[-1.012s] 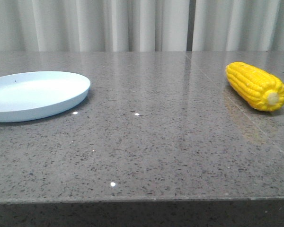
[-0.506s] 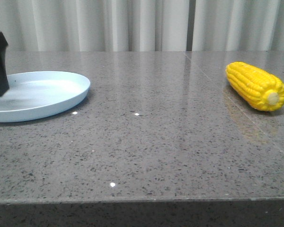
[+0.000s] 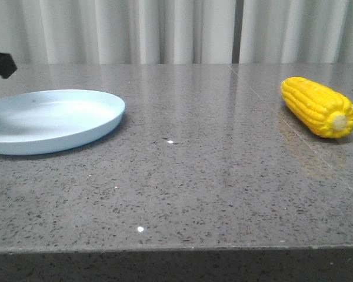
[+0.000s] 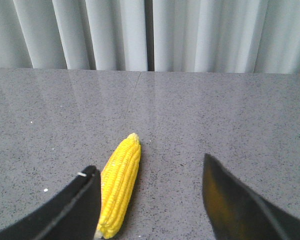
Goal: Place corn on plate with both arms
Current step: 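Grip the plate rim with the left gripper and slide it toward the table center, then release the plate and lift the left gripper away, then grasp the yellow corn cob with the right gripper and lift it, then carry the corn over the plate and lower it onto the plate, then open the right gripper and raise it away from the corn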
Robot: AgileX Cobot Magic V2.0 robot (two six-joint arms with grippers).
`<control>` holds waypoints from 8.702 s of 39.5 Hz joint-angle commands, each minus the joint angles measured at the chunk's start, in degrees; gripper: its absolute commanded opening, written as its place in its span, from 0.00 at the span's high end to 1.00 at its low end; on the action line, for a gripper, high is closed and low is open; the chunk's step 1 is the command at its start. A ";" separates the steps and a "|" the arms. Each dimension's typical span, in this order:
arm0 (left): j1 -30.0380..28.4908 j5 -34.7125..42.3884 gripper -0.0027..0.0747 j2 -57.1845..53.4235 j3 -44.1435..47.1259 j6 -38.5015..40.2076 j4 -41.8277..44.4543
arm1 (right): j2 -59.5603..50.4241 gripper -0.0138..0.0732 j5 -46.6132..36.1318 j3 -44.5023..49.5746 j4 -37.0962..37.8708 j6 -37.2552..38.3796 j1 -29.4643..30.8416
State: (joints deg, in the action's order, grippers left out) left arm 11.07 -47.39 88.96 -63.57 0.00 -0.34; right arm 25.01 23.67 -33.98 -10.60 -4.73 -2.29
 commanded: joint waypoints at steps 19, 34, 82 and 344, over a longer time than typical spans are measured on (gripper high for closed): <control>6.43 2.75 0.99 -1.73 -13.51 -4.56 -20.16 | 0.77 0.30 -4.12 -2.26 -0.40 -0.52 0.21; 10.52 4.25 0.98 6.66 -15.16 -4.56 -20.53 | 0.77 0.30 -4.12 -2.26 -0.40 -0.52 0.21; -5.25 24.00 0.99 -42.78 19.40 7.56 12.04 | 0.77 0.30 -4.12 -2.26 -0.40 -0.52 0.21; -4.76 37.32 0.99 -80.10 42.61 7.56 13.56 | -18.14 0.96 -3.99 13.05 10.19 8.03 -2.85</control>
State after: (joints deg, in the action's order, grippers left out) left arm 5.89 -14.94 8.31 -19.50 7.22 13.10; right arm 6.35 24.81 -19.61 -0.90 3.82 -5.62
